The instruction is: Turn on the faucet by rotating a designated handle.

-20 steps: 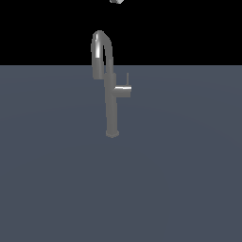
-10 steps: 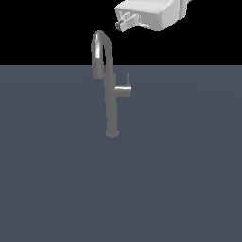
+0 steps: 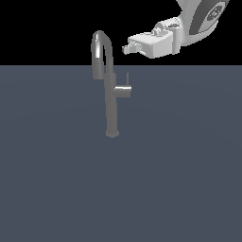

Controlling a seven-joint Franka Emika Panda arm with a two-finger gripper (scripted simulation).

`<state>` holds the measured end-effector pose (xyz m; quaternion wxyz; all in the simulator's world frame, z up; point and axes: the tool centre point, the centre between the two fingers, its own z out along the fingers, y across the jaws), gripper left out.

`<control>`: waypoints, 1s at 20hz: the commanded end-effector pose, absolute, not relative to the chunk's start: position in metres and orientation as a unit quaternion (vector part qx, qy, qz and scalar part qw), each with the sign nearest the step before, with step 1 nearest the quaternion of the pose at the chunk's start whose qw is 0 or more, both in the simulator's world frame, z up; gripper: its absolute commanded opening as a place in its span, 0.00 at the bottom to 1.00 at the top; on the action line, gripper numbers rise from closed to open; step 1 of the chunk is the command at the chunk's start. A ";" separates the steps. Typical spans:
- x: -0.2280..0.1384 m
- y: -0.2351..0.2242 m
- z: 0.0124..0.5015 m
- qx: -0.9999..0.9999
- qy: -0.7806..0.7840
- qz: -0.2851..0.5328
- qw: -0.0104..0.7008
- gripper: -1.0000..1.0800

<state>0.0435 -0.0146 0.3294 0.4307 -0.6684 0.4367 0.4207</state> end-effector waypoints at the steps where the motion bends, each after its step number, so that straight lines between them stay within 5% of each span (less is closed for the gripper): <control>1: 0.055 -0.018 0.314 -0.633 0.455 0.436 0.450 0.00; 20: 0.087 -0.025 0.248 -0.484 0.516 0.485 0.514 0.00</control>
